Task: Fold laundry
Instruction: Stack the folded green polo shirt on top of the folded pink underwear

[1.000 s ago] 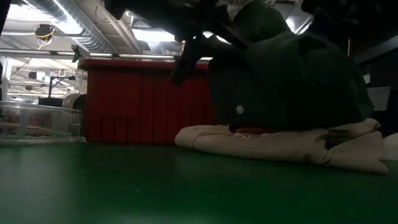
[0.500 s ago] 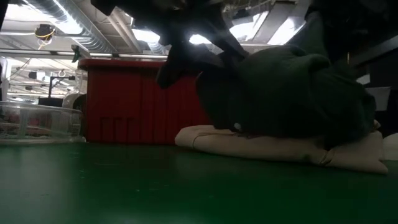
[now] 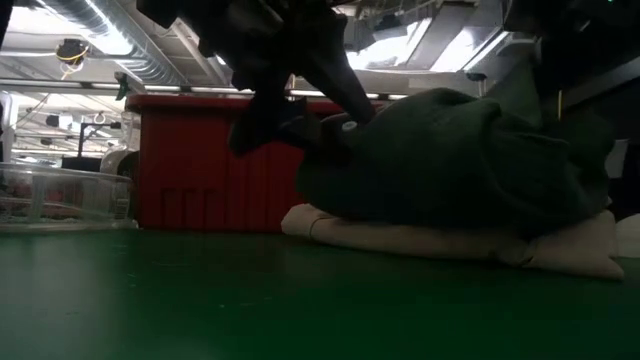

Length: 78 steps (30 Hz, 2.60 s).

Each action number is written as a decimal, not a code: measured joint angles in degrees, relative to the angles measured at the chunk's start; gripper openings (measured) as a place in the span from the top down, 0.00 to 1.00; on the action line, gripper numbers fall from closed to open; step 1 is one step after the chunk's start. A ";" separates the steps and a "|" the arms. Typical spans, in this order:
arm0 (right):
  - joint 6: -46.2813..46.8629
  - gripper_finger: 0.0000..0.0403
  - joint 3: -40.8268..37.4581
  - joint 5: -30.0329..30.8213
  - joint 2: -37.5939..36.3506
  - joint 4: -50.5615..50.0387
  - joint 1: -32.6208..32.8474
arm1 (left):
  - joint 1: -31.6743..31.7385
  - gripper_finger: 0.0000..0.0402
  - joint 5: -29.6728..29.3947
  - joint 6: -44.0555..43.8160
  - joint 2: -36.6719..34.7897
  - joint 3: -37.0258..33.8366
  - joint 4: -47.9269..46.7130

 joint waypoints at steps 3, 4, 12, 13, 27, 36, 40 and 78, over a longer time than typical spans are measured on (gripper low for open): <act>0.23 0.62 0.00 0.40 0.00 -2.80 0.00 | 0.00 0.49 1.67 0.36 0.00 0.00 -0.94; 0.27 0.61 0.00 0.40 0.00 -3.65 0.00 | 0.00 0.48 2.17 0.35 0.00 0.00 -1.70; 2.28 0.60 3.59 0.40 0.26 -13.88 0.00 | -1.16 0.49 3.85 0.34 0.00 0.00 -6.77; 3.31 0.60 4.46 0.39 0.26 -15.30 0.00 | -1.34 0.49 3.85 0.34 0.00 0.00 -7.29; 5.59 0.60 13.94 -6.38 0.20 -12.76 0.02 | -2.32 0.56 25.17 -1.65 0.02 -0.04 -5.14; -1.11 0.60 13.92 -9.44 6.01 2.14 0.02 | -2.42 0.66 15.12 1.68 0.04 -0.02 18.44; -1.52 0.60 13.92 -9.18 11.62 4.09 0.02 | -2.37 0.69 0.08 8.66 0.04 -0.02 19.51; -6.81 0.60 25.93 5.03 29.88 -15.18 0.02 | -0.27 0.71 -7.53 15.52 0.50 -0.01 9.35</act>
